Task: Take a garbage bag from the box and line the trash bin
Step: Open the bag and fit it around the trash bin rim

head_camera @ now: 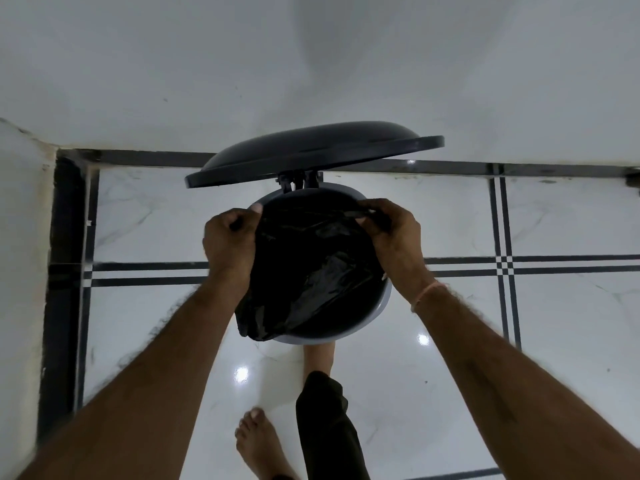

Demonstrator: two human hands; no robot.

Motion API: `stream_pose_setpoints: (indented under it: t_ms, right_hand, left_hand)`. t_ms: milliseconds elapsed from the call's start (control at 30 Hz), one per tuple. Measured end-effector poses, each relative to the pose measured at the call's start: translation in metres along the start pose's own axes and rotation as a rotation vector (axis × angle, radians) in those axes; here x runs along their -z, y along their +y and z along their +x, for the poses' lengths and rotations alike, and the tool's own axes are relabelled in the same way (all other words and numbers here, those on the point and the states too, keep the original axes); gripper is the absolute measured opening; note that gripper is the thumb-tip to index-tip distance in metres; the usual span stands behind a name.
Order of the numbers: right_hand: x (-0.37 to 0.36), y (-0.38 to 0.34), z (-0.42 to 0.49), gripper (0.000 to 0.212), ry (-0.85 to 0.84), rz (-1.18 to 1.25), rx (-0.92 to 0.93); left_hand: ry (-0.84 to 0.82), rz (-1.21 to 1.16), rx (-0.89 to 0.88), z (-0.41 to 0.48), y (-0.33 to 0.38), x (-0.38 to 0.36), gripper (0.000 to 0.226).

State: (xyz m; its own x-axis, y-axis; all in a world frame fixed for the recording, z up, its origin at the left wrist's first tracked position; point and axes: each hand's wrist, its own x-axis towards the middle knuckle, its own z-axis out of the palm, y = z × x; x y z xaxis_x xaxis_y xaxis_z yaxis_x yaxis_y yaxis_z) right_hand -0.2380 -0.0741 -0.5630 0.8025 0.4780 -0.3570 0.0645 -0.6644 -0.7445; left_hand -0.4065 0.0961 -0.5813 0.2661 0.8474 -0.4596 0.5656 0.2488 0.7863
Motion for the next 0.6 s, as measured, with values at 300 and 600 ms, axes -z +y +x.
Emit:
stream_pose_setpoints:
  t_ms: [300,600]
  right_hand:
    - [0.011,0.003,-0.006,0.053,-0.504,0.474,-0.250]
    - [-0.010,0.007,0.010,0.050,0.031,0.183,-0.144]
  left_hand:
    - [0.076,-0.056,0.043,0.003,-0.011,0.007,0.041]
    - [0.144,0.167,-0.091,0.003,-0.007,0.004,0.042]
